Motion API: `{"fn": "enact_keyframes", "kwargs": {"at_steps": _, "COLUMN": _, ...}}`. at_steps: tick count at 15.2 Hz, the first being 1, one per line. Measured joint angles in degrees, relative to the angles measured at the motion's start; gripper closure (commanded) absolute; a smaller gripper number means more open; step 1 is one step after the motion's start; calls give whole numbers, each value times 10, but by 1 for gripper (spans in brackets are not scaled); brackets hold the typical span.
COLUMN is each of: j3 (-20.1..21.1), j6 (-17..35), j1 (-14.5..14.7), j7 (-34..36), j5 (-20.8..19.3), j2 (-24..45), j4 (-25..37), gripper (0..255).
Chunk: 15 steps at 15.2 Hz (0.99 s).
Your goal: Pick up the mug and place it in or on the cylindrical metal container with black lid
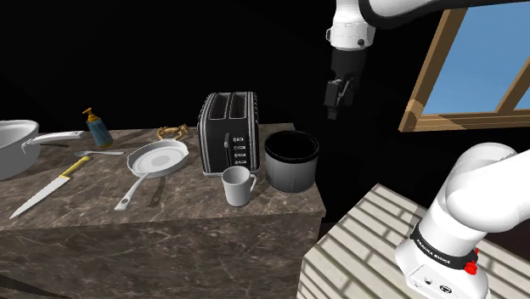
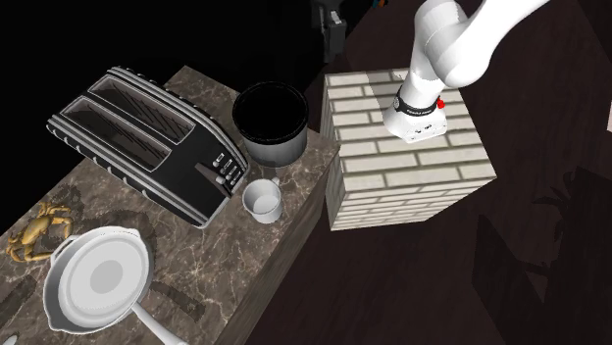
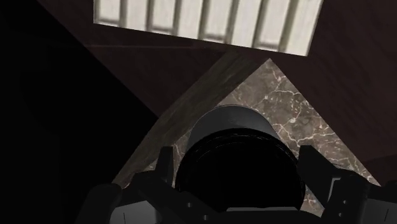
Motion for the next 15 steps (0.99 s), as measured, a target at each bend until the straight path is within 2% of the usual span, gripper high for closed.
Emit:
{"fn": "enact_keyframes", "kwargs": {"at_steps": 4, "j3": 41, "j6": 51, "j1": 9, "j7": 49, "j5": 22, "j2": 47, "j4": -5, "gripper": 0}}
{"fn": "enact_keyframes", "kwargs": {"at_steps": 7, "j3": 72, "j6": 84, "j1": 12, "j7": 85, "j5": 31, "j2": 98, "j4": 14, "gripper": 0}}
{"fn": "enact_keyframes", "kwargs": {"at_steps": 15, "j3": 148, "j6": 176, "j1": 15, "j7": 187, "j5": 24, "j2": 244, "j4": 64, "gripper": 0}}
